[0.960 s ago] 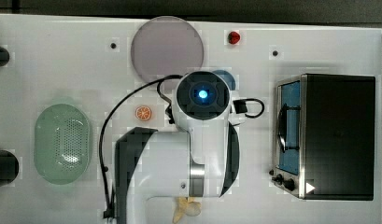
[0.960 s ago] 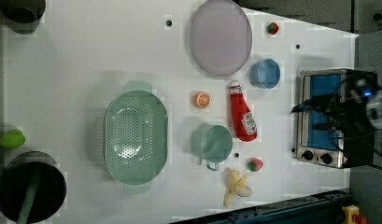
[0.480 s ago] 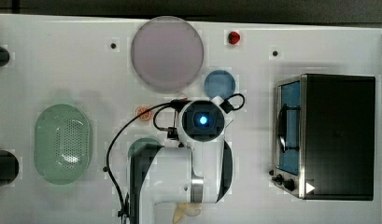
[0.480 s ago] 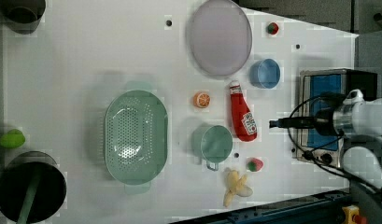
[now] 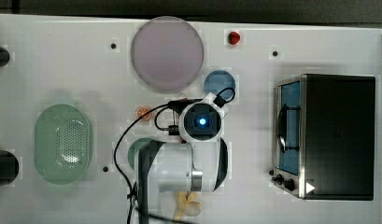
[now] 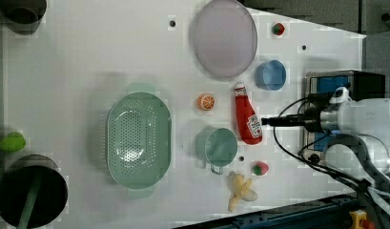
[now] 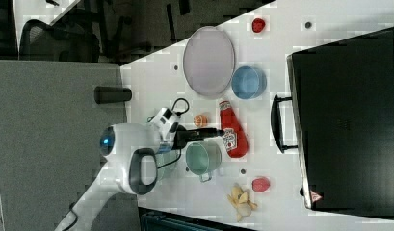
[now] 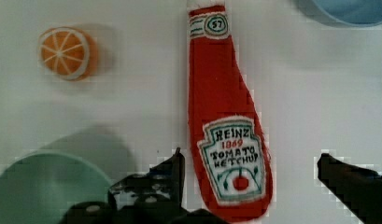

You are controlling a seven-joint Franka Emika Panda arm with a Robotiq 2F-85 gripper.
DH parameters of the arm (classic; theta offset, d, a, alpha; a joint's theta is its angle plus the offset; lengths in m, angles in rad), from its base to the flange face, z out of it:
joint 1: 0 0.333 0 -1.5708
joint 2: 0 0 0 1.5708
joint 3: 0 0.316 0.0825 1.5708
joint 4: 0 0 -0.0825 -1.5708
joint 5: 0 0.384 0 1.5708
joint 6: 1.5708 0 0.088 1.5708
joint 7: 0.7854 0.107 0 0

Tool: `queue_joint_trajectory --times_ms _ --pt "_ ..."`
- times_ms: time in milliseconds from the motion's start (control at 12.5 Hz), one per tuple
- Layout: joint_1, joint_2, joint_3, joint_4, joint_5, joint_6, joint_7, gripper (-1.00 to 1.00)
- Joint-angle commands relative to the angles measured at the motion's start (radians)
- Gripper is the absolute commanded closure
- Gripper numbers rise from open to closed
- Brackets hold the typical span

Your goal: Pick Ketchup from the table and place it in strainer.

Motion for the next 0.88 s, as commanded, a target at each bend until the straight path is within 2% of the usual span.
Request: queue_joint_trajectory --times_ms 80,240,640,720,880 --pt "0.002 0.085 0.010 -0.013 -0.082 0.096 -0.066 -1.00" --pt "0.002 0.139 0.013 -0.012 -0.102 0.174 -0.065 -1.00" --pt "0.003 0.220 0.015 0.007 -0.102 0.197 -0.056 -1.00" --pt "0.003 0.230 0.014 0.008 -0.102 0.198 -0.056 -0.92" --pt "0.002 0.245 0.010 0.010 -0.101 0.230 -0.055 -0.43"
